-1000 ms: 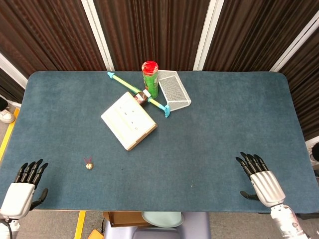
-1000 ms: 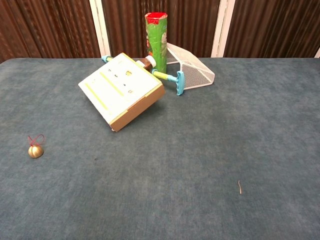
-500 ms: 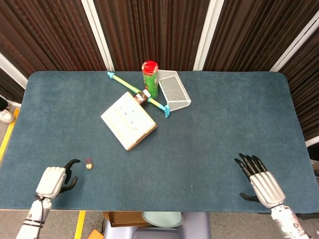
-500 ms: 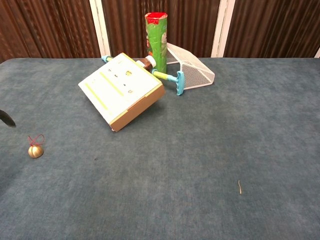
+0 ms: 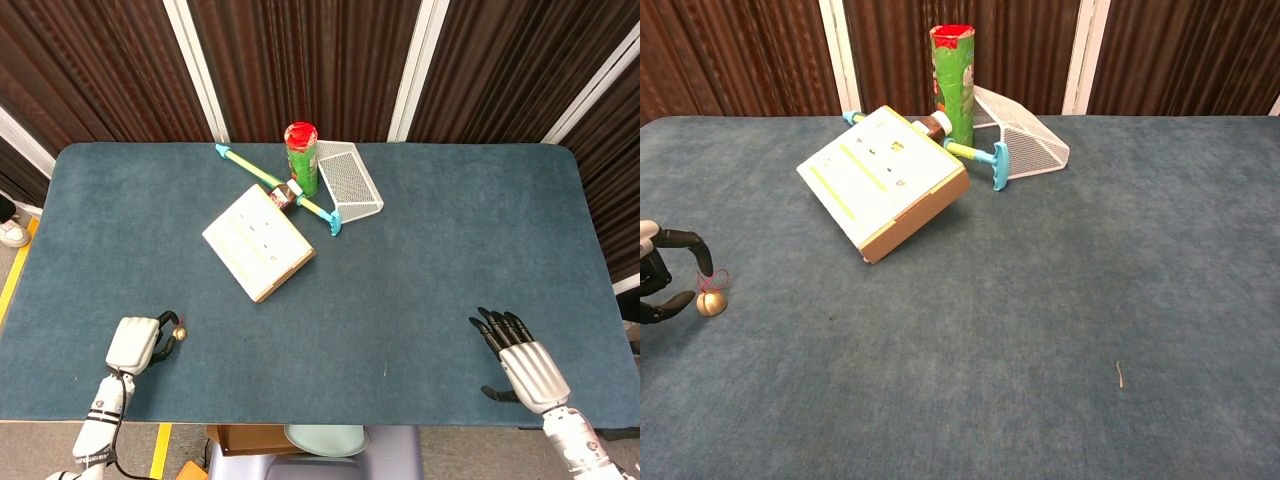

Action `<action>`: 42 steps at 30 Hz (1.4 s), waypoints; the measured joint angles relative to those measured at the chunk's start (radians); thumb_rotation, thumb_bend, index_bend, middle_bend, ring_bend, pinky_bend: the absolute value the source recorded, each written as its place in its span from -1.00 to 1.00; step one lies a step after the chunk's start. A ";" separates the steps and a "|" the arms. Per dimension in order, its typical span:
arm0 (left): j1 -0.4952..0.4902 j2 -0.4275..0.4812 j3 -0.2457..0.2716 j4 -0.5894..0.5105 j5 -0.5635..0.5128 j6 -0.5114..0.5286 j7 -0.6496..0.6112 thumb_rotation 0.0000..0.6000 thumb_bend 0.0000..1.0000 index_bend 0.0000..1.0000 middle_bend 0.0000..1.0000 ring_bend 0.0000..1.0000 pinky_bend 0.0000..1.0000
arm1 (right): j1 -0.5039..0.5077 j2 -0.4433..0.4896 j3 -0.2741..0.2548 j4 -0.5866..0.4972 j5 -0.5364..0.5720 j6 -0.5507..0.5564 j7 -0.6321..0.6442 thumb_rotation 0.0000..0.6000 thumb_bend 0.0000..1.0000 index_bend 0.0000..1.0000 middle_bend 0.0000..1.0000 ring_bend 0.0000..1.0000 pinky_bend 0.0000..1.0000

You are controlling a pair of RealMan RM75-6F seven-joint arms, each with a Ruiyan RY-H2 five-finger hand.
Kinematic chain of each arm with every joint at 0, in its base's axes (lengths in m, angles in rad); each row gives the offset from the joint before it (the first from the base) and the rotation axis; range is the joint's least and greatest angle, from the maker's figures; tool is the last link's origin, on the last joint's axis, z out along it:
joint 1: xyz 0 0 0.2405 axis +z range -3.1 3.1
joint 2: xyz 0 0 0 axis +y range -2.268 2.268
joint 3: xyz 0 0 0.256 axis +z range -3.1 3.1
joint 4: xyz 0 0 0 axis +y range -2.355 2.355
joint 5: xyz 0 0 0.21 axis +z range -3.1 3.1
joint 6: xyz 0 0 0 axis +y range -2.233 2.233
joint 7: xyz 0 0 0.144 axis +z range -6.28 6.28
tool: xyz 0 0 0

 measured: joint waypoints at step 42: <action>-0.024 -0.080 0.031 0.134 0.001 0.041 -0.036 1.00 -0.16 0.16 1.00 1.00 1.00 | -0.013 -0.010 0.016 -0.008 0.019 0.024 -0.008 1.00 -0.64 -1.00 -1.00 -1.00 -1.00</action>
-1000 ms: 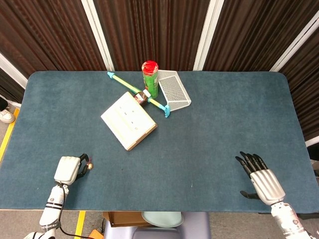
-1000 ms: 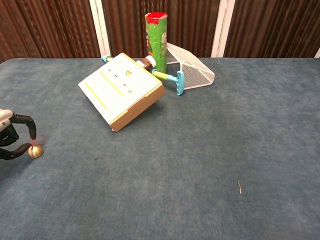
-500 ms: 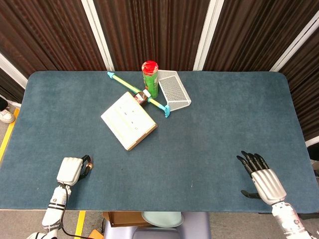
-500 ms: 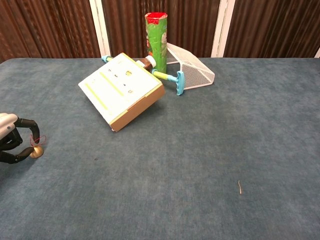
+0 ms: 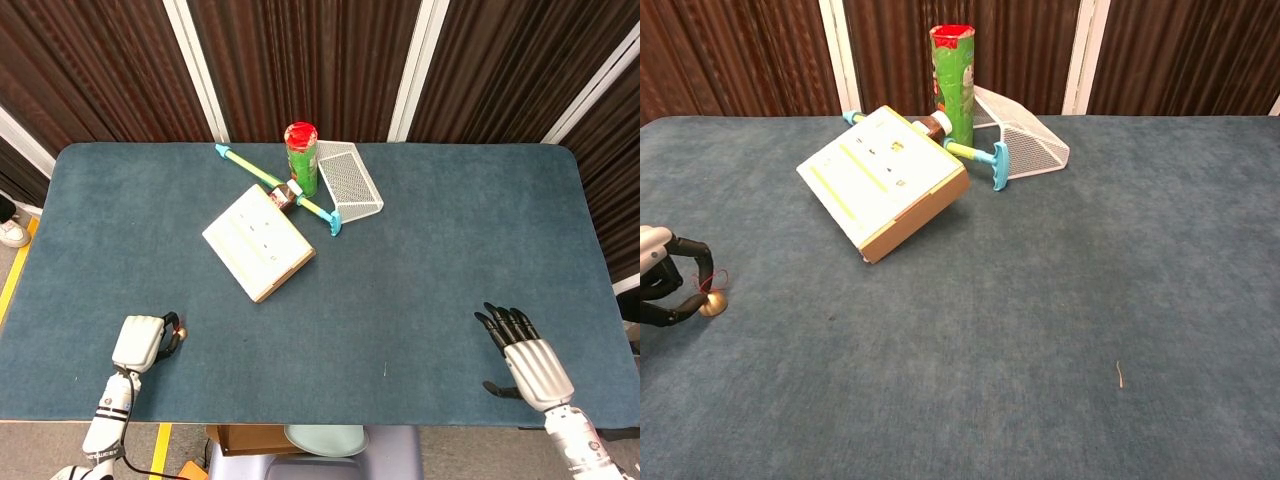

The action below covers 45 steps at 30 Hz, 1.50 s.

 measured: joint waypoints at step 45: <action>-0.008 0.062 -0.011 -0.049 0.027 0.064 -0.100 1.00 -0.08 0.41 1.00 1.00 1.00 | 0.008 -0.008 -0.003 0.000 -0.014 -0.006 0.015 1.00 -0.63 -1.00 -1.00 -1.00 -1.00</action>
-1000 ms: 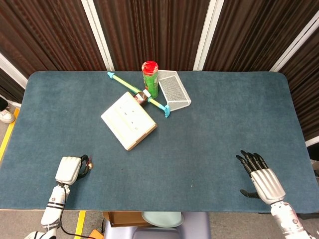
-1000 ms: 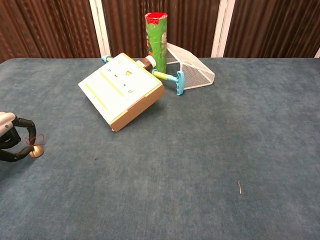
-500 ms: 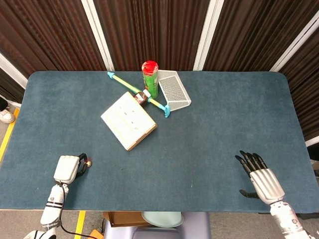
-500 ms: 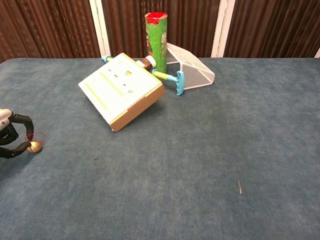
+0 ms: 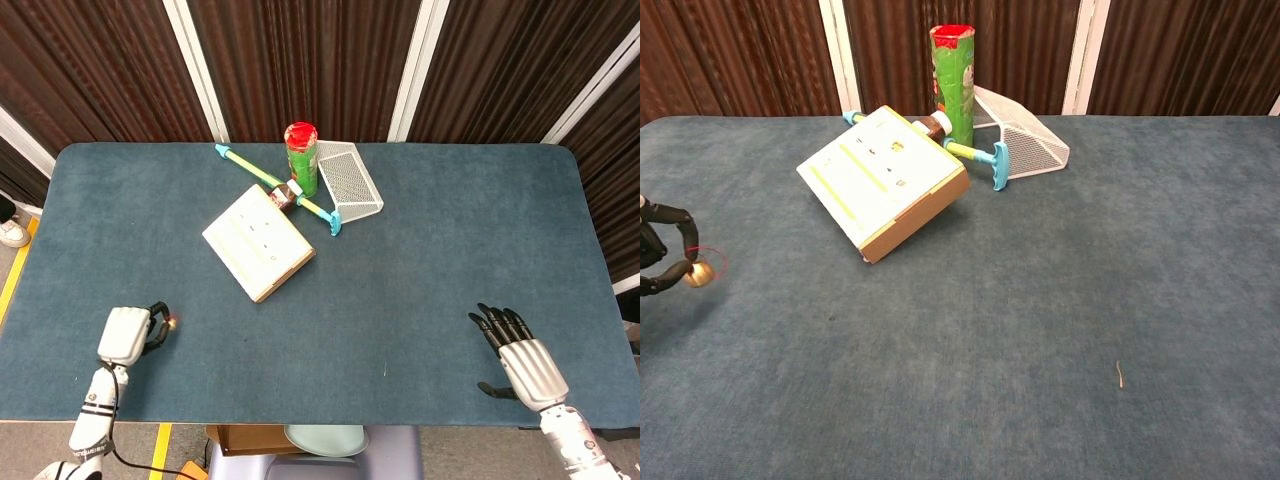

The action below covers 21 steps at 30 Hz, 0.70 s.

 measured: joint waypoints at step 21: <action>-0.005 -0.034 0.021 0.068 0.000 -0.029 0.069 1.00 -0.15 0.21 1.00 1.00 1.00 | -0.001 0.009 -0.013 0.001 -0.022 0.005 0.019 1.00 -0.63 -1.00 -1.00 -1.00 -1.00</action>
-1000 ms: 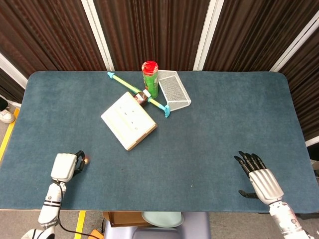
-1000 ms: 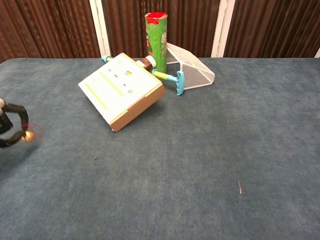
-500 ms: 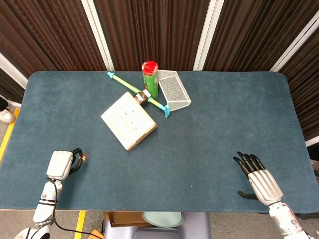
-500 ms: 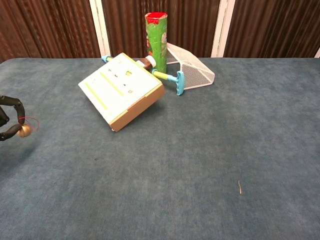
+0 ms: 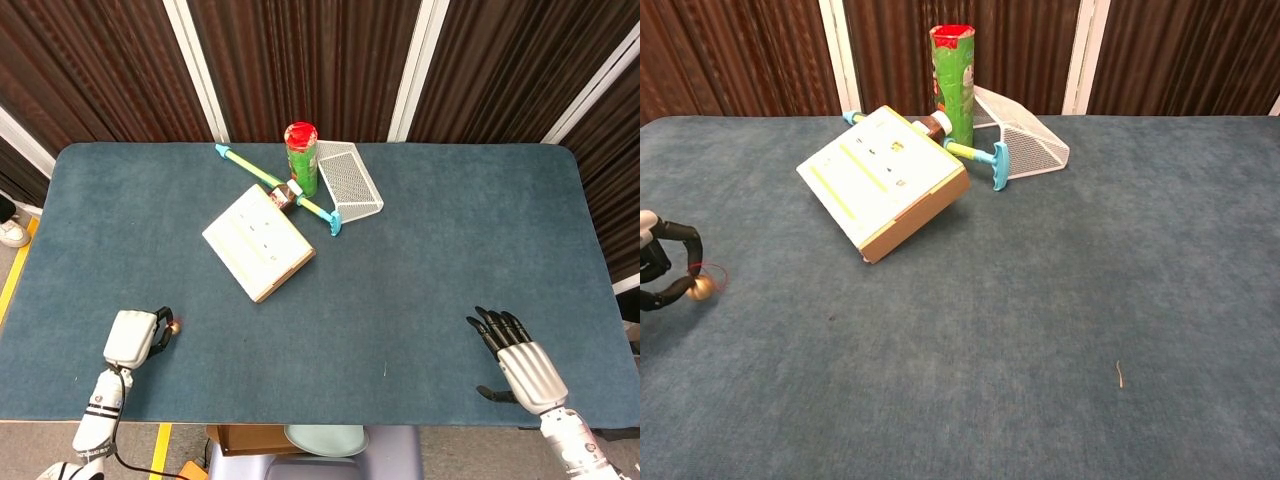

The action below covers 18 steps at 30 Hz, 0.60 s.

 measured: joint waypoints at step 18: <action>0.065 0.112 0.039 -0.160 0.018 0.090 0.068 1.00 -0.19 -0.92 0.10 0.07 0.35 | -0.003 0.004 0.001 -0.004 0.005 0.005 0.003 1.00 -0.63 -1.00 -1.00 -1.00 -1.00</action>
